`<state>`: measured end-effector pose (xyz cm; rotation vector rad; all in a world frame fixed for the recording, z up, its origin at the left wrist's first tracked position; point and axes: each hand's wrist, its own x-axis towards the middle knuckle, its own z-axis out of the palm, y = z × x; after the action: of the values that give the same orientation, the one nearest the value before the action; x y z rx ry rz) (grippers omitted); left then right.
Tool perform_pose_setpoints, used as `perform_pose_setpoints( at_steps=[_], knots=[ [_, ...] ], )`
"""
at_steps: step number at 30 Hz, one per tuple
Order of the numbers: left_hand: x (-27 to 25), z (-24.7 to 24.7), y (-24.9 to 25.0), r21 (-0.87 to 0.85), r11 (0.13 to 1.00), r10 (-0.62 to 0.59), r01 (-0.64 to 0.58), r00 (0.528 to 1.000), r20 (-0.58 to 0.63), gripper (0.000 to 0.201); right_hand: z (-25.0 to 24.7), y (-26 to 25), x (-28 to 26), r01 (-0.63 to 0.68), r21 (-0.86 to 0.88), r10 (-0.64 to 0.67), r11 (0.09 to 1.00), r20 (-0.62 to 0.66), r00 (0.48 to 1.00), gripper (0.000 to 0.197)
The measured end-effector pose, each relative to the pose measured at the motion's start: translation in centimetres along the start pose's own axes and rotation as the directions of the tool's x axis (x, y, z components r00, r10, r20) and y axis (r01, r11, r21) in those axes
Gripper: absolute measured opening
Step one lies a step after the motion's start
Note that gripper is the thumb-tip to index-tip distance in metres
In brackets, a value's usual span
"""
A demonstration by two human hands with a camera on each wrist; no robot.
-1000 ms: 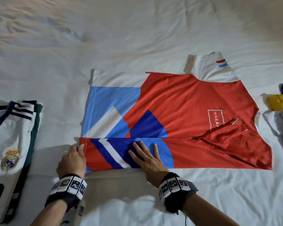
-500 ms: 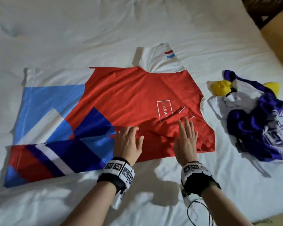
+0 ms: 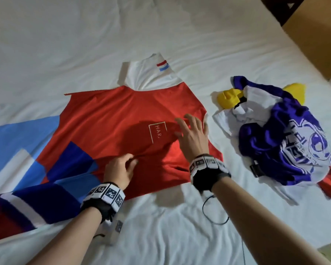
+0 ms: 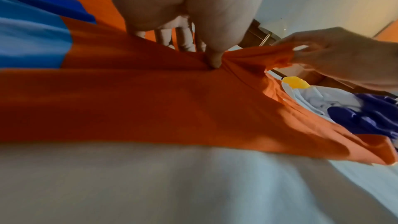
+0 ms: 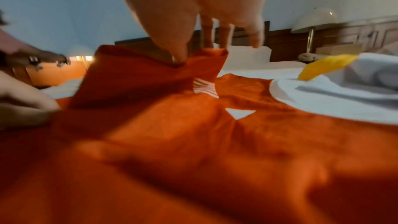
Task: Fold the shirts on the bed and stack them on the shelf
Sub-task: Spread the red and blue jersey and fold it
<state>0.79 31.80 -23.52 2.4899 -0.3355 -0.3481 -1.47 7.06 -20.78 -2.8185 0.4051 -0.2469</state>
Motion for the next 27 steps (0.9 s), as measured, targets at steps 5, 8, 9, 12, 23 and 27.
perform_pose_setpoints(
  at_steps=[5, 8, 9, 12, 23, 27],
  knots=[
    [0.7, 1.0, 2.1, -0.008, 0.998, -0.060, 0.059, 0.998, -0.012, 0.035, 0.0, 1.3, -8.5, -0.330, 0.083, 0.327, 0.940, 0.055, 0.944, 0.068],
    [1.8, 1.9, 4.1, -0.024, 0.999, -0.042, 0.041, 0.999, -0.021, 0.049, -0.2, 3.4, -11.7, -0.476, 0.036, 0.472, 0.879, 0.095, 0.877, 0.075],
    [2.2, 2.2, 4.8, -0.022, 1.000, -0.021, 0.021, 1.000, -0.013, 0.053, -0.3, 4.1, -12.2, -0.504, 0.008, 0.500, 0.864, 0.104, 0.860, 0.070],
    [3.1, 3.2, 5.9, 0.052, 0.997, 0.062, -0.063, 0.998, 0.032, 0.059, -0.6, 5.6, -11.9, -0.509, -0.043, 0.509, 0.860, 0.142, 0.849, 0.048],
    [6.7, 3.1, 6.0, -0.280, 0.940, -0.238, 0.195, 0.962, -0.131, 0.038, -0.9, 9.0, -9.7, -0.418, 0.299, 0.365, 0.858, 0.216, 0.905, 0.036],
    [6.9, 2.9, 7.0, -0.294, 0.924, -0.276, 0.243, 0.958, -0.076, 0.046, -0.6, 9.4, -9.9, -0.440, 0.310, 0.385, 0.843, 0.225, 0.895, 0.066]
  ],
)
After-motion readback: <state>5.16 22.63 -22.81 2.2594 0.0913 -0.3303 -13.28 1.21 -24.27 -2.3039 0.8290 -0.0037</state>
